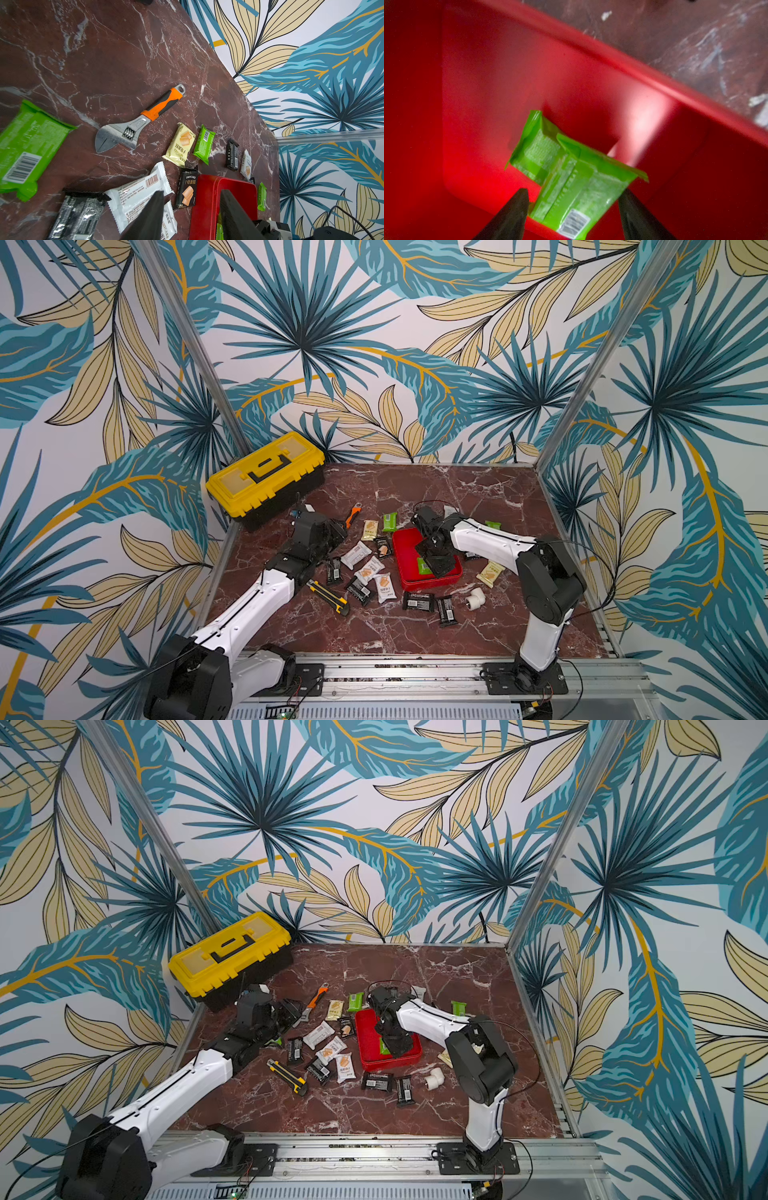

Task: Take the cookies out of the storage box
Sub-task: Pick up the cookie from the storage box.

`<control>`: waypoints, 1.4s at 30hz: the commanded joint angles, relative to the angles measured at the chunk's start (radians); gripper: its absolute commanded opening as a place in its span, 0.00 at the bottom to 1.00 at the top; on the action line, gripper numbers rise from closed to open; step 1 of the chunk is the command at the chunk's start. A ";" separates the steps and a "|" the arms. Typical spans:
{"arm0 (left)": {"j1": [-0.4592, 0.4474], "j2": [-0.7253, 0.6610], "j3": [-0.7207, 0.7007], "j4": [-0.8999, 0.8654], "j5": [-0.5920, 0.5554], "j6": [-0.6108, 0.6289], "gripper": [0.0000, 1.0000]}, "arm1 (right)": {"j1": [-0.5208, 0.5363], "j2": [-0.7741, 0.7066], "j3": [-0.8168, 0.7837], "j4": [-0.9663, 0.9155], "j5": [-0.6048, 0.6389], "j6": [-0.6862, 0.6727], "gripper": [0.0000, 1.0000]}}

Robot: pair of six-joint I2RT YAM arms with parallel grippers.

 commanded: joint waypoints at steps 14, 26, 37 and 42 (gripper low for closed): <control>0.004 -0.022 -0.013 -0.009 -0.012 0.013 0.49 | -0.001 0.016 0.008 -0.003 0.021 -0.031 0.52; 0.005 -0.036 -0.031 0.042 0.001 0.026 0.49 | 0.002 -0.064 -0.005 -0.005 -0.007 -0.073 0.44; -0.001 -0.022 0.007 0.012 0.018 0.092 0.48 | 0.000 -0.153 0.013 -0.052 0.014 -0.208 0.43; -0.044 0.008 0.063 -0.027 0.009 0.188 0.48 | -0.017 -0.187 0.051 -0.120 0.025 -0.391 0.43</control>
